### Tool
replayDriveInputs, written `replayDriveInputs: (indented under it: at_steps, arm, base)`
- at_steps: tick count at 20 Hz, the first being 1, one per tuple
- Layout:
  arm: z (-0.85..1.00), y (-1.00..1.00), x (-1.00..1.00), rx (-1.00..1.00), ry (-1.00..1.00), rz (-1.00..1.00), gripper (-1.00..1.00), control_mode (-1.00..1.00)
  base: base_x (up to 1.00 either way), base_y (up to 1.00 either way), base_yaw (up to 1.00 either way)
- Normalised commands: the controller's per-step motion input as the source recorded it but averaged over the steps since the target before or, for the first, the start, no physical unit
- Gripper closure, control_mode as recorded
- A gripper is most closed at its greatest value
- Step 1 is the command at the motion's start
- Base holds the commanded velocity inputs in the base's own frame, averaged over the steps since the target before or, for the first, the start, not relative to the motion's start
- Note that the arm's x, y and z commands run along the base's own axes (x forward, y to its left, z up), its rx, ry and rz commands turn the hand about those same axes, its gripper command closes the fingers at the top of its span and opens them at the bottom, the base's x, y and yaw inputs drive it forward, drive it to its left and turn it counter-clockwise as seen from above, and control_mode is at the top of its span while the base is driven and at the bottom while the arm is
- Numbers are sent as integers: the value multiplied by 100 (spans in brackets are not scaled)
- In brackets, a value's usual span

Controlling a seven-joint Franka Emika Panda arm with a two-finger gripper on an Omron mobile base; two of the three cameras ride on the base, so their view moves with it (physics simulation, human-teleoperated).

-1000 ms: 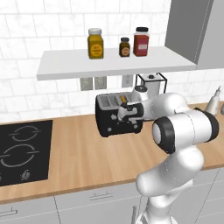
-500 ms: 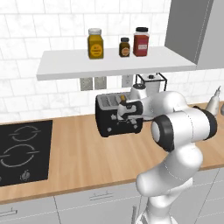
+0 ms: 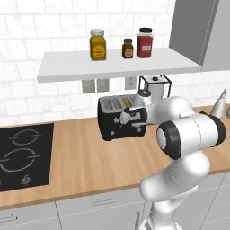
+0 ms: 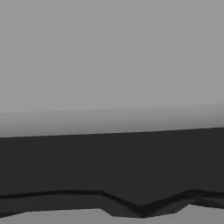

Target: Start the toaster. Once the lever pops up, take the bread to the plate on the dining counter.

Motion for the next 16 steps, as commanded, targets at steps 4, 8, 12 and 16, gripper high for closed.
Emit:
replayDriveInputs:
  at_steps: [4,8,12,16]
  arm:
    - [100,13,-25,0,-10,-6,100,-100]
    - [100,14,-60,0,-1,-6,100,-100]
    - [78,16,-97,0,-13,-5,100,-100]
    - [61,28,-96,0,-27,-4,100,-100]
  base:
    - [0,0,0]
    - [0,0,0]
    - [0,0,0]
    - [0,0,0]
